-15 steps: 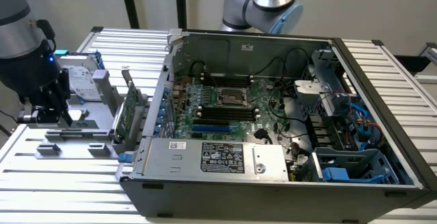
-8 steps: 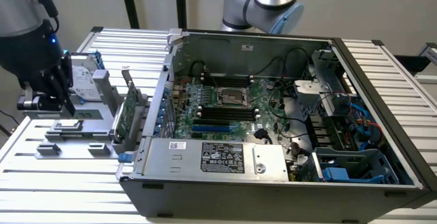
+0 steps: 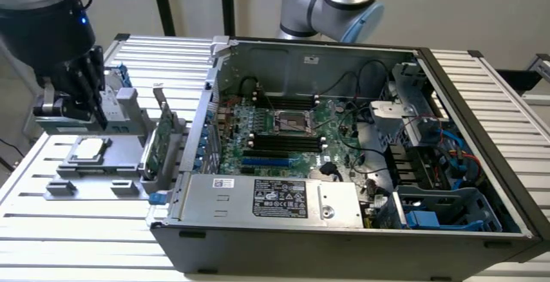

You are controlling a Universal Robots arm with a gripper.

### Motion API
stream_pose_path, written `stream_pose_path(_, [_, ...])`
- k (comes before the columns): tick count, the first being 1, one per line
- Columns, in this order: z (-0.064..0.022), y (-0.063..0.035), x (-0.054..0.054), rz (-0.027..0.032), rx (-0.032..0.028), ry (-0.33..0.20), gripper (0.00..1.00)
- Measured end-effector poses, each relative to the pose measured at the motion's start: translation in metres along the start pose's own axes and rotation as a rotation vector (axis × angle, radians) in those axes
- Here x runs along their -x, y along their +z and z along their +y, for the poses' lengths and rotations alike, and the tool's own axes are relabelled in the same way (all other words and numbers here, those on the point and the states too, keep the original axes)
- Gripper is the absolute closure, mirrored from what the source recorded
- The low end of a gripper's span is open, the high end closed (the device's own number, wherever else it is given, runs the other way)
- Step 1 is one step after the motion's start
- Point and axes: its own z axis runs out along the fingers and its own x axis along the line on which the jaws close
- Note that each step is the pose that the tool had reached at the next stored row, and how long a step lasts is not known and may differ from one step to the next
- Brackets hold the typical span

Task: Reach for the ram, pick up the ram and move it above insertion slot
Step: 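Pick up the ram and move it above insertion slot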

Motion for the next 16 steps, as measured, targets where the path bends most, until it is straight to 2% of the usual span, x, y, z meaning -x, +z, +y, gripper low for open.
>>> stream_pose_path(9, [-0.0390,-0.0377,-0.004,-0.0082,0.0064,-0.001,0.86])
stream_pose_path(10, [-0.0432,-0.0401,-0.004,-0.0090,0.0071,-0.001,0.86])
stream_pose_path(16, [-0.0703,-0.0423,-0.006,-0.0225,0.0062,-0.003,0.86])
